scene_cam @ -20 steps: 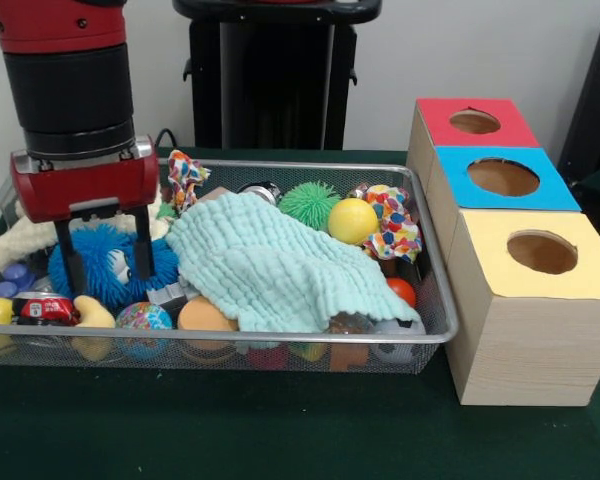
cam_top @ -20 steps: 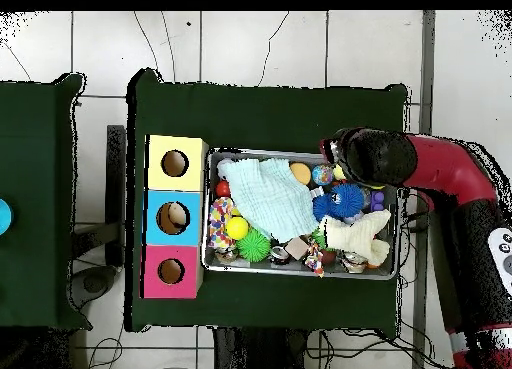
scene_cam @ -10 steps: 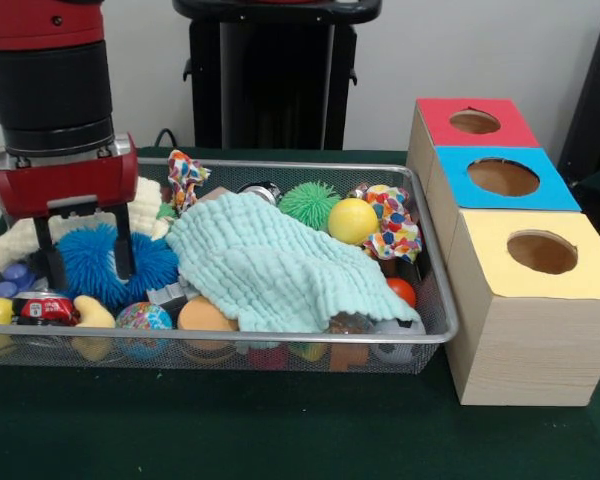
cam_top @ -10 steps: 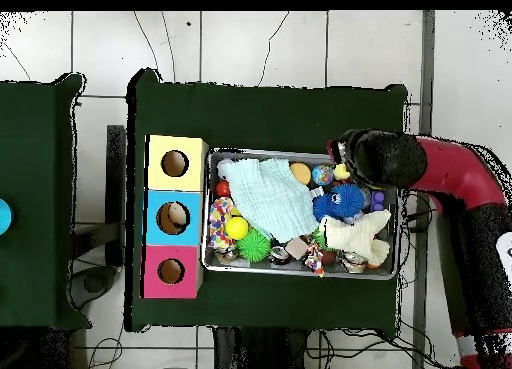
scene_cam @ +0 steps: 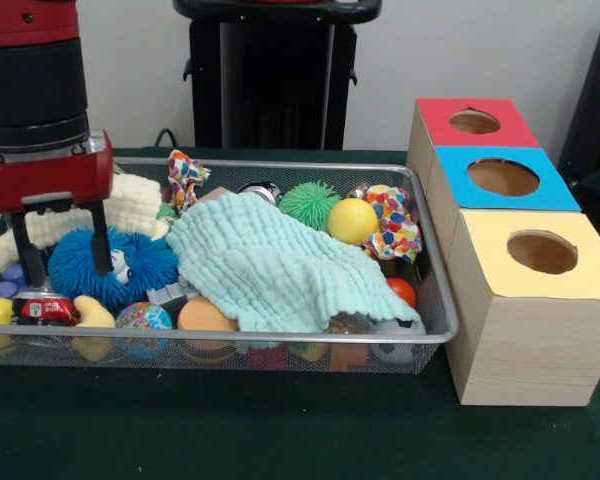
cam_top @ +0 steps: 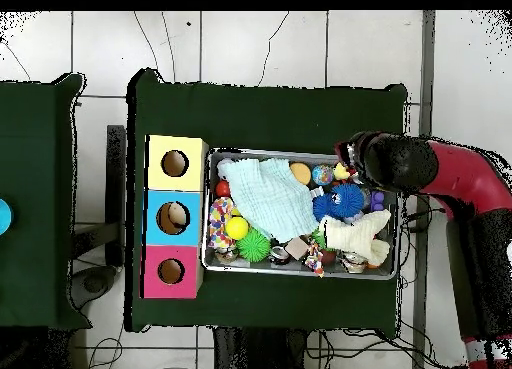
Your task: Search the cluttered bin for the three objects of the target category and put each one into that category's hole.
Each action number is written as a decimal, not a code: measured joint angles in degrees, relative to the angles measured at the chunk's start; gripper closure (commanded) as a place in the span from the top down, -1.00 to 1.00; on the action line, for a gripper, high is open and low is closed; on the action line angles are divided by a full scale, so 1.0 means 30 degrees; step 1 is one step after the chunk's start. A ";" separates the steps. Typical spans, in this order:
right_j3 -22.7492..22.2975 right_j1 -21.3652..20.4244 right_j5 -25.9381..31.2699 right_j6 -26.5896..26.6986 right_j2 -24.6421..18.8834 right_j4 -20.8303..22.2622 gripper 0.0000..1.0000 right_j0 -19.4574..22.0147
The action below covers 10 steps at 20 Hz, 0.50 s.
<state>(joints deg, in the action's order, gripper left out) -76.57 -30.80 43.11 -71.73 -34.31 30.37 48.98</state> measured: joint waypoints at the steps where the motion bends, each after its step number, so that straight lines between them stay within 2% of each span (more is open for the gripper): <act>1: 0.0000 0.0000 0.0000 0.0000 0.0000 0.0000 1.00 0.0028; 7: 0.0017 0.0096 0.0000 0.0000 0.0000 -0.0004 1.00 0.0131; 10: 0.0198 0.0594 0.0000 0.0000 -0.0001 -0.0004 1.00 0.0133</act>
<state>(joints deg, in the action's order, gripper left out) -75.98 -29.02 43.11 -71.73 -34.32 30.35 49.38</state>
